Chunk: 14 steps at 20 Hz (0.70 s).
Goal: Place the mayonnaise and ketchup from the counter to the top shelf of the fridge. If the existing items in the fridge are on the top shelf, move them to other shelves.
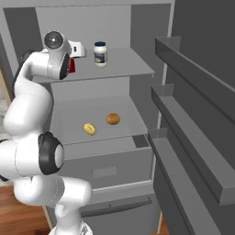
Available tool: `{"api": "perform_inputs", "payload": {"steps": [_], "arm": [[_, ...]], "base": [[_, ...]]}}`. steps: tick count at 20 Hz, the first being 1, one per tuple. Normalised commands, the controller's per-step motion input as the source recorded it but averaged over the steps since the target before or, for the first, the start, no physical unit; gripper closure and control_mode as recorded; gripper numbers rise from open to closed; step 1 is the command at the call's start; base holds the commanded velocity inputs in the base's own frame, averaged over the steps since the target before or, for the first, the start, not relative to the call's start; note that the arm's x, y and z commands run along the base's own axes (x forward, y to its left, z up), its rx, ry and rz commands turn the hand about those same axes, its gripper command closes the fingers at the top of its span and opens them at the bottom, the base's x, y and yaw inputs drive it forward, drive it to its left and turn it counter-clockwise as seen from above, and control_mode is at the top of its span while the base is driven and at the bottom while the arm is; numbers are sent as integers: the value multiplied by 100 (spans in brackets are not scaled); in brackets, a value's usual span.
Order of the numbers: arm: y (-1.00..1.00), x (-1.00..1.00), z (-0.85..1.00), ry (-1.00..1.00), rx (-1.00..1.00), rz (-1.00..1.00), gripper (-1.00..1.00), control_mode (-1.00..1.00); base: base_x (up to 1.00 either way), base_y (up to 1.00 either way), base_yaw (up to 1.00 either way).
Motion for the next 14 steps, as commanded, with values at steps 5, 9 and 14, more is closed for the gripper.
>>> {"api": "perform_inputs", "payload": {"steps": [5, 9, 14], "arm": [[-11, -85, 8, -2, 2, 0, -100, -100], [-25, -100, 22, -6, 8, -3, -100, -100], [-43, -100, 18, -1, 10, -8, -100, -100]], "base": [[0, 0, 0], [0, 0, 0], [0, 0, 0]]}}
